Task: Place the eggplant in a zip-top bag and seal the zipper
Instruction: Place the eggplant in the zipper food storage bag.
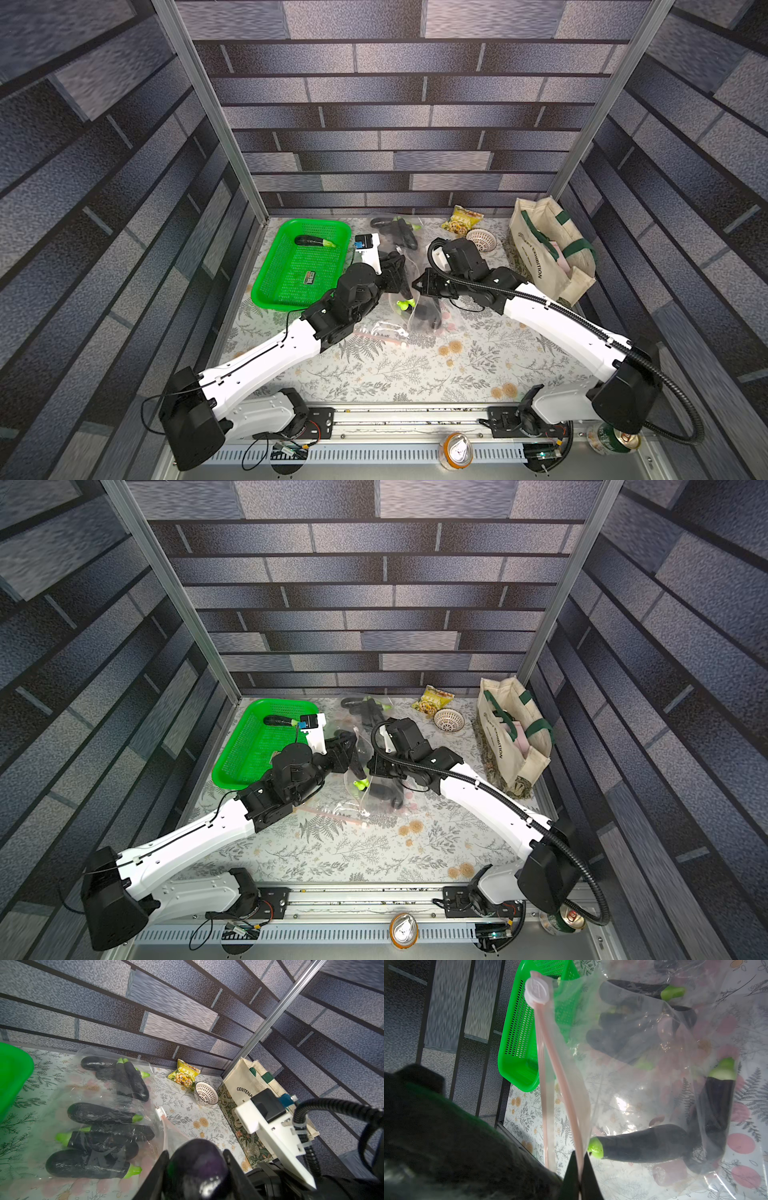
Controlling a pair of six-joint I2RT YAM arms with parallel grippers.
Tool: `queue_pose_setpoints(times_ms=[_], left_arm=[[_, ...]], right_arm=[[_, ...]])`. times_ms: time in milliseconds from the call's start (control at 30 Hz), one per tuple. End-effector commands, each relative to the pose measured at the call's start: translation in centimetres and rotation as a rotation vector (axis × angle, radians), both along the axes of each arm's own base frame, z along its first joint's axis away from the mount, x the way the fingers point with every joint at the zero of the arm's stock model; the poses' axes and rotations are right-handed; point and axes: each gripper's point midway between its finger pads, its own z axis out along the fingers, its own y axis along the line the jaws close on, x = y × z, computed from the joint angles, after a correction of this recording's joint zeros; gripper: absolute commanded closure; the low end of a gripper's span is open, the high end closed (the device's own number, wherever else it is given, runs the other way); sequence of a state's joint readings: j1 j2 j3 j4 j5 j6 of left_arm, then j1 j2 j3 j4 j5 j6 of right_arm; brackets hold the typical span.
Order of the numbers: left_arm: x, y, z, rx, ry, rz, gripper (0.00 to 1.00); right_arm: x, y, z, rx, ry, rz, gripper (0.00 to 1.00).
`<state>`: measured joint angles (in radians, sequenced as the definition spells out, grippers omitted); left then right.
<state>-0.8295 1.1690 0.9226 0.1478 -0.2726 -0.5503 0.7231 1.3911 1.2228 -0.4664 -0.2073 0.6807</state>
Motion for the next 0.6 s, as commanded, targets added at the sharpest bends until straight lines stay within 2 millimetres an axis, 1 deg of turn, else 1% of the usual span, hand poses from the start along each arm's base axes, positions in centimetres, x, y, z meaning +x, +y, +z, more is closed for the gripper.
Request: queue_pose_setpoints(times_ms=[0,67,133,233,367,467,567], left_arm=[[0.2,0.0,-0.3,0.057,-0.038,0.037,0.56],[0.2,-0.3,-0.6,0.069,-0.033,0.029,0.43],[0.2,-0.4,-0.6,0.068,-0.027,0.025,0.36],[0.1,-0.2,-0.3,0.064,-0.027,0.031,0.32],[0.1,0.7,0.4,0.067,-0.019,0.056,0.30],[1.0,2.9,0.4,0.081,0.040,0.111,0.28],[2.8,6.9,-1.0,0.133,0.187,0.208,0.28]], right_arm=[[0.5,0.1,1.8,0.031,-0.028,-0.009,1.00],[0.6,0.1,1.8,0.030,-0.031,-0.012,1.00],[0.6,0.1,1.9,0.030,-0.032,-0.013,1.00],[0.6,-0.1,1.8,0.025,-0.031,-0.017,1.00],[0.6,-0.1,1.8,0.024,-0.033,-0.014,1.00],[0.5,-0.2,1.9,0.023,-0.035,-0.014,1.00],[0.5,-0.3,1.9,0.021,-0.039,-0.012,1.00]])
